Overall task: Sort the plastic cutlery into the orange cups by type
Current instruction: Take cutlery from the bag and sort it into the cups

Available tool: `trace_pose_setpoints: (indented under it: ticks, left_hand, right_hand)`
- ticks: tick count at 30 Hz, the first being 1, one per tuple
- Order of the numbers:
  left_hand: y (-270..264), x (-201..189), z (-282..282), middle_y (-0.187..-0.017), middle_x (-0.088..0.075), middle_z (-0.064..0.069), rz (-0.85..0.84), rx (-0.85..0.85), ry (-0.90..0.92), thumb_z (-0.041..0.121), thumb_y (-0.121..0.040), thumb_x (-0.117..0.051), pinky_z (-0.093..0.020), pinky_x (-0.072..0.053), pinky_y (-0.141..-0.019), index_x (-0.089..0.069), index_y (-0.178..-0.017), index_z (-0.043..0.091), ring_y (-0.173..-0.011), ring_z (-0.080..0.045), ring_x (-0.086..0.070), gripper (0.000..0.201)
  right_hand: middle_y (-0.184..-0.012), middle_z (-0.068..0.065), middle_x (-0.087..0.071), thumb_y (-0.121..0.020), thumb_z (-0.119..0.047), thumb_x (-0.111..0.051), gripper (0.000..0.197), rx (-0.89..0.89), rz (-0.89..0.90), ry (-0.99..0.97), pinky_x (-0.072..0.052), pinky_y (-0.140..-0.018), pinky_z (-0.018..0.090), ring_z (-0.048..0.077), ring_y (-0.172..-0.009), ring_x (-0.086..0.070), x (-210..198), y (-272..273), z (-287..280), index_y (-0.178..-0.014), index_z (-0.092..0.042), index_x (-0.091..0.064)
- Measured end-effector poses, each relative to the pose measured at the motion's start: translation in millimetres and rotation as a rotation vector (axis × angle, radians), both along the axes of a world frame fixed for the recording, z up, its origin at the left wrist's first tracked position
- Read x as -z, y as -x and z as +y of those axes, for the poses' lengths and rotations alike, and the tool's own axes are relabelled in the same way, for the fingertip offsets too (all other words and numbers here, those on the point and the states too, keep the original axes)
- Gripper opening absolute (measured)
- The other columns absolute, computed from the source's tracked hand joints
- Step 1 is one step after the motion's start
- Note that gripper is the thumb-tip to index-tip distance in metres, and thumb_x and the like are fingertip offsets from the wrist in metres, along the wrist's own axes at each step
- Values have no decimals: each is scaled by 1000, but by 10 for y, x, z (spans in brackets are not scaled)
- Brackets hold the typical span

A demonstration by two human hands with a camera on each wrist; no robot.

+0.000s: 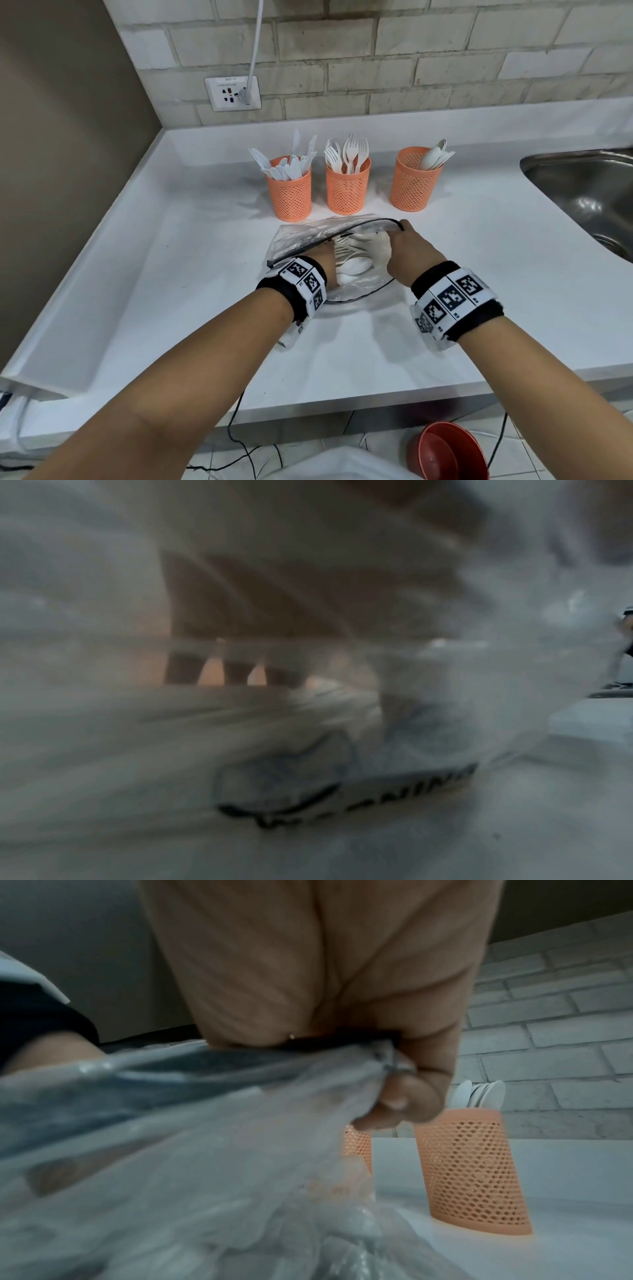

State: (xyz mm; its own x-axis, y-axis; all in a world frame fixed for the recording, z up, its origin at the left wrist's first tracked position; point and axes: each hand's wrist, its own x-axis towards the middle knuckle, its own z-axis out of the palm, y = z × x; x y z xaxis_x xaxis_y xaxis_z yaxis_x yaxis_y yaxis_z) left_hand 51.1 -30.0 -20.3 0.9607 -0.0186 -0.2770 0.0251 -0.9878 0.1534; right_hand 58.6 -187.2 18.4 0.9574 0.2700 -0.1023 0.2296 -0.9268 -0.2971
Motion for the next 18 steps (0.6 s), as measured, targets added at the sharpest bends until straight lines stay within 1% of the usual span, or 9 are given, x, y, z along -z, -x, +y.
trace_pose_setpoints:
  ticks: [1, 3, 5, 8, 10, 11, 13, 15, 18]
  left_hand:
    - [-2, -15, -12, -144, -41, -14, -17, -8, -11, 29, -89, -57, -37, -34, -109, -25, -146, 7, -131, -30, -43, 69]
    - [-23, -26, -16, -144, -42, -13, -51, -32, -19, 19, -92, -53, -36, -37, -106, -26, -145, 10, -130, -29, -44, 60]
    - [-44, -41, -24, -139, -46, -13, -58, -27, -57, 15, -94, -50, -35, -40, -102, -37, -139, 8, -127, -29, -48, 48]
    - [-25, -104, -58, -127, -55, -14, -73, 17, -186, 16, -91, -55, -33, -47, -91, -51, -124, 2, -116, -28, -56, 36]
    - [-8, -117, -87, -128, -53, -15, -106, 71, -250, 13, -88, -56, -35, -48, -91, -48, -125, 0, -116, -30, -56, 40]
    - [-10, -104, -99, -129, -51, -14, -145, 110, -221, 9, -86, -56, -38, -48, -93, -45, -128, 3, -117, -30, -55, 44]
    - [-25, -80, -131, -137, -45, -10, -195, 256, -115, 3, -84, -54, -40, -47, -97, -40, -135, 13, -121, -29, -52, 55]
    - [-40, -63, -154, -141, -41, -5, -162, 358, -112, 4, -88, -50, -40, -42, -102, -37, -141, 24, -127, -26, -46, 58]
    - [-84, -40, -157, -135, -48, -7, -117, 318, -124, 10, -89, -52, -39, -45, -100, -41, -139, 23, -123, -26, -51, 53]
  right_hand:
    - [-130, 14, -37, -81, 6, -44, 43, 0, -10, -11, -47, -94, 41, 35, -106, -56, -21, -8, 6, -124, 0, -48]
    - [-129, 15, -39, -81, 6, -43, 43, -8, -34, -32, -46, -96, 43, 36, -108, -55, -61, -16, 12, -123, 2, -49]
    - [-129, 16, -40, -81, 7, -43, 43, -24, -55, -44, -45, -96, 41, 36, -110, -54, -93, -22, 11, -123, 2, -49]
    - [-127, 18, -45, -81, 7, -43, 42, -26, -56, -48, -44, -94, 38, 36, -110, -53, -115, -20, 11, -123, 3, -49]
    - [-124, 20, -47, -82, 7, -43, 40, -15, -41, -56, -44, -93, 36, 35, -110, -53, -118, -14, 14, -121, 3, -50]
    - [-124, 20, -48, -82, 6, -42, 40, -9, -33, -64, -44, -93, 36, 35, -110, -53, -115, -14, 19, -121, 4, -50]
    - [-124, 21, -49, -83, 5, -42, 39, 1, -20, -84, -44, -94, 36, 36, -112, -53, -113, -7, 26, -121, 4, -50]
    - [-124, 22, -50, -84, 3, -41, 37, 15, -3, -100, -43, -95, 36, 36, -112, -53, -106, -4, 31, -119, 5, -51]
    - [-122, 21, -51, -84, -3, -46, 36, 22, 21, -98, -44, -93, 35, 36, -111, -54, -82, -17, 22, -119, 2, -53]
